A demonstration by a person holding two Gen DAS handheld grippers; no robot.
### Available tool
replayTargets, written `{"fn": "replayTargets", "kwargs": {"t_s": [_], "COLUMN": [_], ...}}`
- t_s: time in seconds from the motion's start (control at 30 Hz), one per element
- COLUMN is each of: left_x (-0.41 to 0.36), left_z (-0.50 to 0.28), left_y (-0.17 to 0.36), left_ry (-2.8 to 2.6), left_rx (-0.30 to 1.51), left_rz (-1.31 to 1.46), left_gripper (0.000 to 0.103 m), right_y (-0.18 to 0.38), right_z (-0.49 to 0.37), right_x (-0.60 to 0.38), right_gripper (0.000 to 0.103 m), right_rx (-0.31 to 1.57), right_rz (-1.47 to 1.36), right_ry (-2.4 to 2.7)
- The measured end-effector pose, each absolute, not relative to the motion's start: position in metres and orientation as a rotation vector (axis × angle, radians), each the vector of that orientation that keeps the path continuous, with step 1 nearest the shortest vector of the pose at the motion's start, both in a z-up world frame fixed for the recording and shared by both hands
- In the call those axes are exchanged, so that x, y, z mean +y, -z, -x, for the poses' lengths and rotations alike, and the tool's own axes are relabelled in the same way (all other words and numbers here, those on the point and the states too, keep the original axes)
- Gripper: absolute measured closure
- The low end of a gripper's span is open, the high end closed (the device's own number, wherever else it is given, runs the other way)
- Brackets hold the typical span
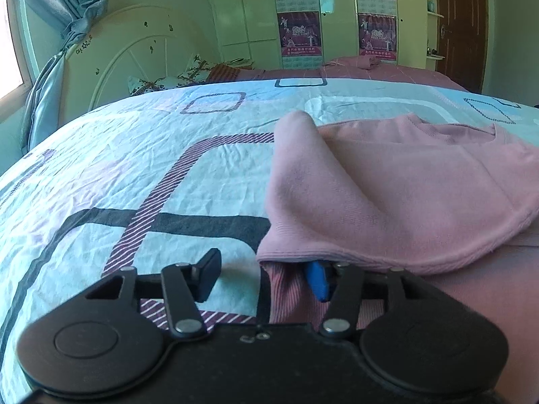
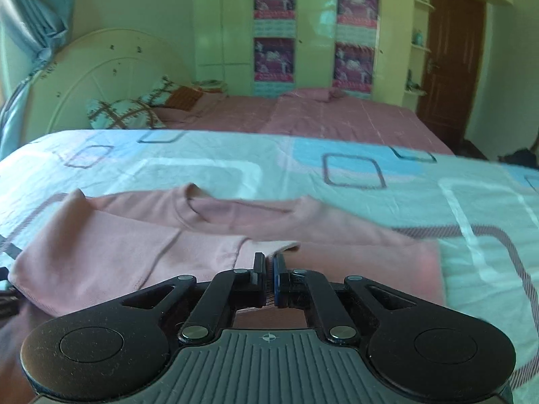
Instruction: Fold small clothes
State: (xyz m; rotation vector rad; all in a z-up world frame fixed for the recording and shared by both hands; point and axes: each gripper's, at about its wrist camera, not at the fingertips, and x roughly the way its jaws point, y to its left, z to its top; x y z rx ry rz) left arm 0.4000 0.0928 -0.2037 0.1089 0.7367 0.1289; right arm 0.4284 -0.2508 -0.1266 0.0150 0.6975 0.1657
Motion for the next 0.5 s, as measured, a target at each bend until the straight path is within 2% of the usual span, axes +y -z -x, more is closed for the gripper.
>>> {"fn": "replayTargets", "kwargs": {"t_s": [0.07,0.17,0.33,0.47,0.5], "left_x": [0.093,0.096,0.1,0.112,0.115], "left_z": [-0.399,-0.398,-0.399,-0.396,-0.394], "left_y": [0.204,0.203,0.202,0.193,0.19], "left_ry": [-0.127,-0.109,-0.089,-0.077,-0.08], "left_rx": [0.731,0.73,0.764,0.787,0.792], "left_rz": [-0.11,-0.082,-0.058,0.025,0.045], "left_gripper": [0.079,0.089,0.088,0.068,0.062], "right_y": [0.139,0.159,0.177,0.164,0.162], "right_z": [-0.43,-0.432,-0.43,-0.427,-0.427], "right_x": [-0.26,-0.27,-0.276,-0.29,-0.294], "right_gripper": [0.1,0.1,0.1,0.098,0.088], "right_rx": [0.732,0.784,0.844,0.838,0.837], "right_rz": [-0.031,-0.027,-0.026,-0.12,-0.137], "right_ry": [-0.147,-0.098,-0.098,-0.106,-0.104]}}
